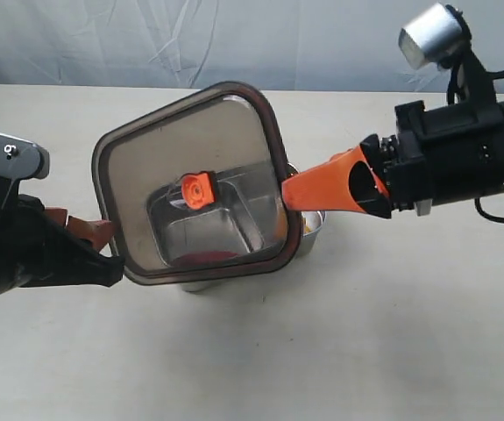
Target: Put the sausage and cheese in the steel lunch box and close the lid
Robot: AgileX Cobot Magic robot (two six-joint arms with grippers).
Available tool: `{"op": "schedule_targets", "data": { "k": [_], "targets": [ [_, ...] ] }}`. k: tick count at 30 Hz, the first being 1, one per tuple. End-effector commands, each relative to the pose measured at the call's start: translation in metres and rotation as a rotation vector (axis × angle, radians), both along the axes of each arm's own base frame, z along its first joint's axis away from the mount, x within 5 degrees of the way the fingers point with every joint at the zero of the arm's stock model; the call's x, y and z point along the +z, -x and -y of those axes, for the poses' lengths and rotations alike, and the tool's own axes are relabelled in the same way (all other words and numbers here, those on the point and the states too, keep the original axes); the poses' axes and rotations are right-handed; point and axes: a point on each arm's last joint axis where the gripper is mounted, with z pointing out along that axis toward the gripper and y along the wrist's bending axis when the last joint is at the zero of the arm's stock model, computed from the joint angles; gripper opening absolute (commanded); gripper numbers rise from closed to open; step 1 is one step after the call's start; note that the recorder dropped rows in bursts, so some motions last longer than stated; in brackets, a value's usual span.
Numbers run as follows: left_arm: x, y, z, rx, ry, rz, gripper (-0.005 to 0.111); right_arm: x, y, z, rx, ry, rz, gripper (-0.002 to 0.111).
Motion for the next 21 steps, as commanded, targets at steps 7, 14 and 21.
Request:
{"op": "schedule_targets", "data": {
  "k": [7, 14, 21],
  "targets": [
    [0.002, -0.001, -0.003, 0.020, -0.014, 0.021, 0.050, 0.031, 0.009, 0.011, -0.170, -0.008, 0.217, -0.001],
    [0.002, -0.001, -0.003, 0.020, -0.014, 0.021, 0.050, 0.033, 0.008, 0.013, -0.229, -0.004, 0.182, -0.001],
    [0.002, -0.001, -0.003, 0.020, -0.014, 0.021, 0.050, 0.035, -0.007, 0.016, -0.482, -0.047, -0.037, -0.001]
  ]
}}
